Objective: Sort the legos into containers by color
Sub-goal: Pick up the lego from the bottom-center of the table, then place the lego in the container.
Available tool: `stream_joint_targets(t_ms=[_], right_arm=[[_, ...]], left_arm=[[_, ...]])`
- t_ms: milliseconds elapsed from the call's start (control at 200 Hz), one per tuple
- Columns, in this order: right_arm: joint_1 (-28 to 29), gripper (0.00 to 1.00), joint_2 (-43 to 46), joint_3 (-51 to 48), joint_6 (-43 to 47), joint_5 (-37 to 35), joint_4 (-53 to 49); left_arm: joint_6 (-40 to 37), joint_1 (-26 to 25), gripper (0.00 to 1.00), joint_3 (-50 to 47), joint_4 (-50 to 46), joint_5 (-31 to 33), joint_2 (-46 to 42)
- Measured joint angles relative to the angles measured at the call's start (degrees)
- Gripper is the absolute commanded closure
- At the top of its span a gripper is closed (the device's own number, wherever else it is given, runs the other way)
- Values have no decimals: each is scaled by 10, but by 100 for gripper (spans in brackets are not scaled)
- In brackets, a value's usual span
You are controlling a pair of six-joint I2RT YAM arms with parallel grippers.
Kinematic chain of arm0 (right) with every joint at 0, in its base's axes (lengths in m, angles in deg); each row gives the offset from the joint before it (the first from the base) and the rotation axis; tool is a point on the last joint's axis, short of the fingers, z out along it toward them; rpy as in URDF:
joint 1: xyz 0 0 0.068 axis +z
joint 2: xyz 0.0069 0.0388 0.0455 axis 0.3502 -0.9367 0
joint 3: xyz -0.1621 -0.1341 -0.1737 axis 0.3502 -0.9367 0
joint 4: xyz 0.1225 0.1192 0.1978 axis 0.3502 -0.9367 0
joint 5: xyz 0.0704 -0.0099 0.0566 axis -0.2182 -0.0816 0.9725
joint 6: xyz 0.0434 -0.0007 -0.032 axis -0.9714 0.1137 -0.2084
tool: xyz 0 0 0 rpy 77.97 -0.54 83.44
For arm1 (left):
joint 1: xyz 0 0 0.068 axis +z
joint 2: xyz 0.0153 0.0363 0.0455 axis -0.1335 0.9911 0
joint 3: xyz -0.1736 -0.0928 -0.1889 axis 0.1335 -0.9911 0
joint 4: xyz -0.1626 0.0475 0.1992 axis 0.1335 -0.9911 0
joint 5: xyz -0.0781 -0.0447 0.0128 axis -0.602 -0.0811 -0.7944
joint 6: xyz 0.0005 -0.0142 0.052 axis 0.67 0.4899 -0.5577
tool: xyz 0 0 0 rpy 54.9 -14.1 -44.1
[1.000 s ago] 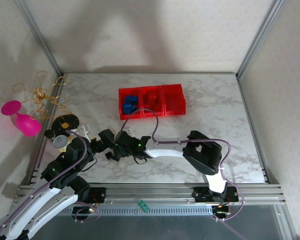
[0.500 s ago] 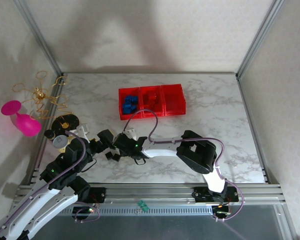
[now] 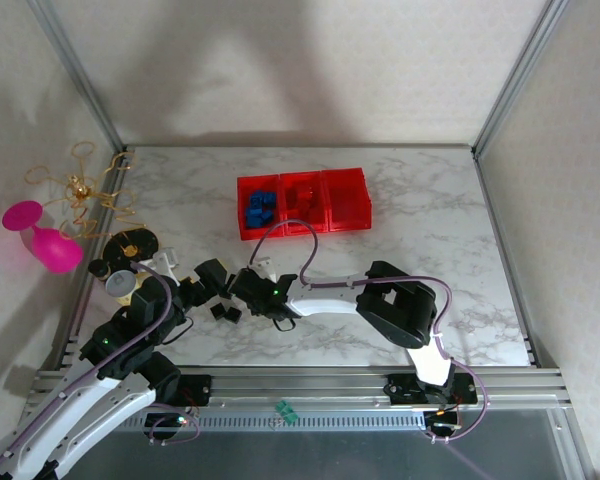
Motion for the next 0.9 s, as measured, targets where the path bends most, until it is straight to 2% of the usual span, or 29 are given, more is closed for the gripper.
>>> stream_joint_targets(t_ms=[210,335,591,786,901], right_arm=[[-5,70,59,-10,10,-8,-7],[-35,70,116,-30,22,-16,-6],[-188,69,181,-59,73,-45,6],[-300,69,182,-57,125,-45,31],[-353,69,153,-23,159,-38,44]], left_arm=[[0,0,1,0,10,-3,2],[-5,0,0,0,30,-10,22],[-26,0,0,0,101,-49,106],[-47,0,0,6,160,-85,174],[-57,0,0,15,188,-98,210]])
